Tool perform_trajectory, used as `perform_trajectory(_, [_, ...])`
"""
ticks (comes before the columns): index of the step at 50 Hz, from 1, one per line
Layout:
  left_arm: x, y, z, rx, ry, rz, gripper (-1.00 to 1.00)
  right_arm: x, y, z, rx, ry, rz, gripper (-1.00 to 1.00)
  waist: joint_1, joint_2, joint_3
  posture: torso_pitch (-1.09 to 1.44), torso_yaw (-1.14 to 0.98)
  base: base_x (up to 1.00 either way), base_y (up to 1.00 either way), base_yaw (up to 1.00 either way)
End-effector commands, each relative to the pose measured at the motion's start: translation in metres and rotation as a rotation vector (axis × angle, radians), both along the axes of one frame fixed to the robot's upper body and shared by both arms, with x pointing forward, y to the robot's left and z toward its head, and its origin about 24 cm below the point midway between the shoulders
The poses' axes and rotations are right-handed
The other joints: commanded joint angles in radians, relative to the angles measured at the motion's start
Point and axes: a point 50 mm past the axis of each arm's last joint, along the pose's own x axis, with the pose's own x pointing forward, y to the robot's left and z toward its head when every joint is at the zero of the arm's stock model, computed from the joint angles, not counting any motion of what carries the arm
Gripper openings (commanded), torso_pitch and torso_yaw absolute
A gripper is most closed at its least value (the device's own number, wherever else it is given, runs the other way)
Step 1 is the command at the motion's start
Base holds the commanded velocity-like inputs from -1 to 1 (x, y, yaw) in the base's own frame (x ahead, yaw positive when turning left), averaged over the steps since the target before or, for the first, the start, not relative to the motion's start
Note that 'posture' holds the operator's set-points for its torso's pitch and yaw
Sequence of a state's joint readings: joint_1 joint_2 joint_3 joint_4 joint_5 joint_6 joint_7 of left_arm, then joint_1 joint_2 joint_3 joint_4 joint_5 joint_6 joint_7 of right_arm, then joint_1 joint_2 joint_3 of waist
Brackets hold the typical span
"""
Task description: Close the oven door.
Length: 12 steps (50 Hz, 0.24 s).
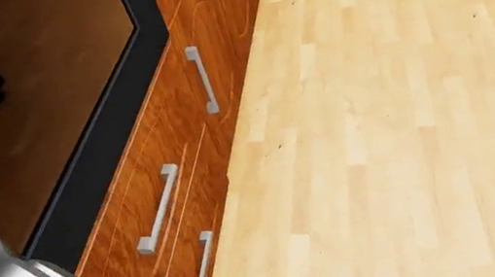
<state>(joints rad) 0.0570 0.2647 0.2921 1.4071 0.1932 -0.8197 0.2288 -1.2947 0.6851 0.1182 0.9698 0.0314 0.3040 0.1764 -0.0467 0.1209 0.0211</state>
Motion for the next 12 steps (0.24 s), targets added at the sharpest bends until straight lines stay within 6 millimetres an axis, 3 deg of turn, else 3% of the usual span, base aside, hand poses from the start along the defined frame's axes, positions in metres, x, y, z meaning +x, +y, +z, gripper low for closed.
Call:
perform_trajectory(1, [0.0045, 0.0079, 0.0062, 0.029, -0.042, 0.011, 1.00, -0.0073, 0.0048, 0.0202, 0.068, -0.060, 0.035, 1.00, 0.002, 0.012, -0.014, 0.00, 0.00, 0.00, 0.00, 0.00])
perform_trajectory(12, [0.0045, 0.0079, 0.0062, 0.029, -0.042, 0.010, 1.00, -0.0093, 0.0062, 0.0254, 0.072, -0.064, 0.042, 1.00, 0.005, 0.010, -0.014, 0.00, 0.00, 0.00, 0.00, 0.00])
